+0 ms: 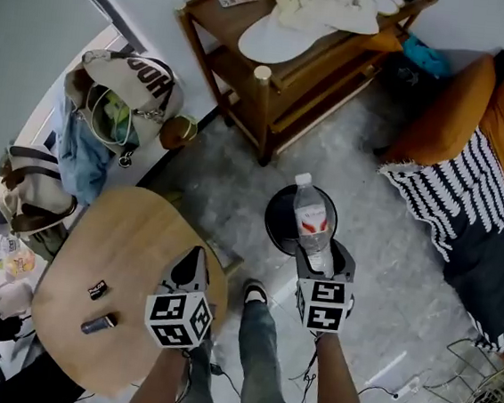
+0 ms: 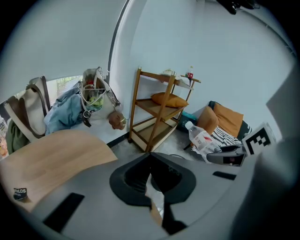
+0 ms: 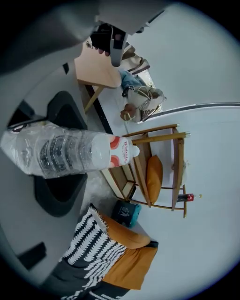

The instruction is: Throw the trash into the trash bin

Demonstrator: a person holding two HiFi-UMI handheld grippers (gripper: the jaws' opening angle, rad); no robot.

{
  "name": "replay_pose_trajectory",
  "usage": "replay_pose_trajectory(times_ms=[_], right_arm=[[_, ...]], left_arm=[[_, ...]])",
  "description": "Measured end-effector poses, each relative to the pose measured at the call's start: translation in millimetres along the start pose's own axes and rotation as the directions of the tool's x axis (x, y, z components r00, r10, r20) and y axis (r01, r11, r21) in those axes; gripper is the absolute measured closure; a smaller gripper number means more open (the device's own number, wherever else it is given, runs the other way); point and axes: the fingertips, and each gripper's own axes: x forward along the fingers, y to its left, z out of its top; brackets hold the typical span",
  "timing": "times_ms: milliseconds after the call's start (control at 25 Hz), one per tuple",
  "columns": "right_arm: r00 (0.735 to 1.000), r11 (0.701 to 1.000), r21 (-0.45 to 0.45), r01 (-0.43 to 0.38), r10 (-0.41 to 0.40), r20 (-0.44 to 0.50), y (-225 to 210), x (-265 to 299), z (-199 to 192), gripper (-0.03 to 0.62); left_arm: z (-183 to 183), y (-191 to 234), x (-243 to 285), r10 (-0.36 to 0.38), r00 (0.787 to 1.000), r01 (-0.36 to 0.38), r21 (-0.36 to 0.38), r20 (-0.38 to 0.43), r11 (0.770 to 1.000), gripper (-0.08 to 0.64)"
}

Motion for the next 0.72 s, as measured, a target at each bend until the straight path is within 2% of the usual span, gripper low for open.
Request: replay_pose_trajectory(times_ms=[280,560,640,680,720], right_arm=[[1.000,1.000,0.024,0.001,0.000,-0.028,-10.0,61.1,-46.7,0.298],[1.000,0.998,0.057,-0.010,0.011,-0.018,-14.0,79.7,-61.1,0.288],[1.000,0.998,0.058,-0.008,0.009,-0.013,-14.0,84.4,-62.3,0.278],[1.000,0.998,0.058,-0.006,0.008,-0.020,-14.3,87.0,-63.2,0.235],[1.000,0.998,0.060,-0.006,0.008,-0.029,-14.7,89.0,-63.9,0.219]], left_arm=[[-25.8,12.6,32.2,0.019,1.000,-0.019,0.018,-0.017,1.000,0.546],[-40.1,16.8,33.2,0.036,0.999,-0.037,-0.001,-0.035,0.999,0.547],[-41.1,17.2,31.5,0.036,0.999,-0.037,-0.011,-0.036,0.999,0.547],[-41.0,17.2,31.1,0.035,0.999,-0.036,-0.013,-0.035,0.999,0.547],[-40.8,17.4,30.9,0.035,0.999,-0.035,-0.014,-0.035,0.999,0.546]])
